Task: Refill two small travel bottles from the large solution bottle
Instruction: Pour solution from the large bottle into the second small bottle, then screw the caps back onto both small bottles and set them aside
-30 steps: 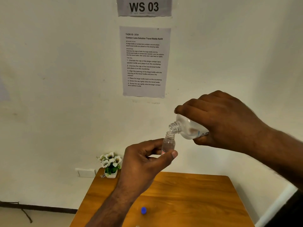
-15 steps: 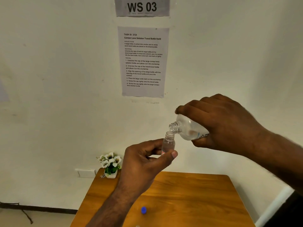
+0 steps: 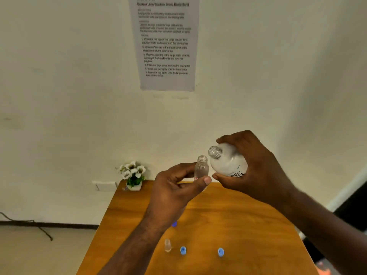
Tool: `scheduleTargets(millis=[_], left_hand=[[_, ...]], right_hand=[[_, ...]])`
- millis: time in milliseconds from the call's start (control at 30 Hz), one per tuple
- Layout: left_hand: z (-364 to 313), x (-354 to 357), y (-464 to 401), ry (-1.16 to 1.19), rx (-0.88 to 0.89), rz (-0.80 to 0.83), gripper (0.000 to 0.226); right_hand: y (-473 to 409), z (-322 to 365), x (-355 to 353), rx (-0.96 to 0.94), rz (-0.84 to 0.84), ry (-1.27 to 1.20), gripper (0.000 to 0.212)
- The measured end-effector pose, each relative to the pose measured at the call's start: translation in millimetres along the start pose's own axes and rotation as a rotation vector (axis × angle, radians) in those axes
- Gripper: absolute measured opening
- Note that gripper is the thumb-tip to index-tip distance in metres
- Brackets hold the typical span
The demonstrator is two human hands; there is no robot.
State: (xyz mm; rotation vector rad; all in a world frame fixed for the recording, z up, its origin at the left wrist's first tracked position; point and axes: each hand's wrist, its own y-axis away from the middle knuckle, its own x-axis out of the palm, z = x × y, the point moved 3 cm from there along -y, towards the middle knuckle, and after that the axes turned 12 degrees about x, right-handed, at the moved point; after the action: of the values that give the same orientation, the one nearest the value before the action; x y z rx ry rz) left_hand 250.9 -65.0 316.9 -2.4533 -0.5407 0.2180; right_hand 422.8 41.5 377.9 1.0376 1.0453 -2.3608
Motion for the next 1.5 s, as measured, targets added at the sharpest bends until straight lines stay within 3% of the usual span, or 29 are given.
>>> scheduleTargets(millis=[67,233,433,700,867,1100,1200,1333,1500], left_hand=[[22,4,14,0.063,-0.059,-0.012,0.026],[95,6,60,-0.140,-0.200,0.004,0.030],[182,13,131,-0.201,-0.413,0.056,0.028],[265,34,190,-0.374,-0.667,0.244,0.028],[296,46,204,-0.446,-0.720,0.320,0.034],[309,47,211,-0.537,-0.661,0.428,0.042],[308,45,207,-0.534,-0.712,0.457,0.057],[289,39,196,-0.477,-0.685,0.422,0.085],[246,16,170,-0.441,-0.548,0.328,0.086]], right_hand=[[18,-20,19,0.112,0.037,-0.147,0.077],[68,-72,61,0.379,0.110,-0.328,0.083],[121,-123,105,0.620,0.200,-0.404,0.081],[165,-168,152,0.787,0.270,-0.369,0.081],[177,-186,169,0.785,0.299,-0.337,0.079],[172,-198,190,0.803,0.358,-0.325,0.080],[165,-196,201,0.784,0.376,-0.317,0.080],[150,-193,215,0.765,0.375,-0.319,0.081],[113,-194,244,0.757,0.349,-0.332,0.079]])
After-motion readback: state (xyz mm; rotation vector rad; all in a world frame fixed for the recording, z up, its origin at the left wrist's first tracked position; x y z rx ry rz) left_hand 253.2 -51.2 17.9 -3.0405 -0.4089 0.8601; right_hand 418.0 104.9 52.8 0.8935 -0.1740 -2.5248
